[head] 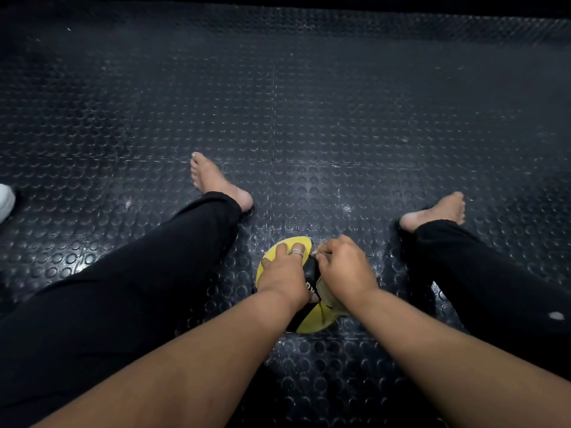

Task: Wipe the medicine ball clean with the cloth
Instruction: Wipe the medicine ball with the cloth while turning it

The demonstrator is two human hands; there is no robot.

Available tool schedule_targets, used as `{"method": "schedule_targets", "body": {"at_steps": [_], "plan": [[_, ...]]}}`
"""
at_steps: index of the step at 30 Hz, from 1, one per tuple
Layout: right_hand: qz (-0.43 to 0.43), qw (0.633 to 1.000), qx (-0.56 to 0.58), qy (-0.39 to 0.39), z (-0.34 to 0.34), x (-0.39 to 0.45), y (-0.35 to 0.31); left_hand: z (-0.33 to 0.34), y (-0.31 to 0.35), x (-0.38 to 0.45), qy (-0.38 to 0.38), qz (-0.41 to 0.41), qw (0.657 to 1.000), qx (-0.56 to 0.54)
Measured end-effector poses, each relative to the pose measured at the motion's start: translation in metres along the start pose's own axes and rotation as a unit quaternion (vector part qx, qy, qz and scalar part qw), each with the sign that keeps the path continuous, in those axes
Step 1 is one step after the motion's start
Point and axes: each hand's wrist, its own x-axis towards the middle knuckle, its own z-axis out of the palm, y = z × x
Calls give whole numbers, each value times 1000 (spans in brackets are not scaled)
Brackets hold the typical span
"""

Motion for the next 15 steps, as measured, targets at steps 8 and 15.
{"method": "schedule_targets", "body": {"at_steps": [8,15], "plan": [[6,1000,8,13,2,-8,8,4,7,-1,15,11,1000,22],[43,999,11,-13,-2,8,4,1,8,0,-3,7,1000,14]]}}
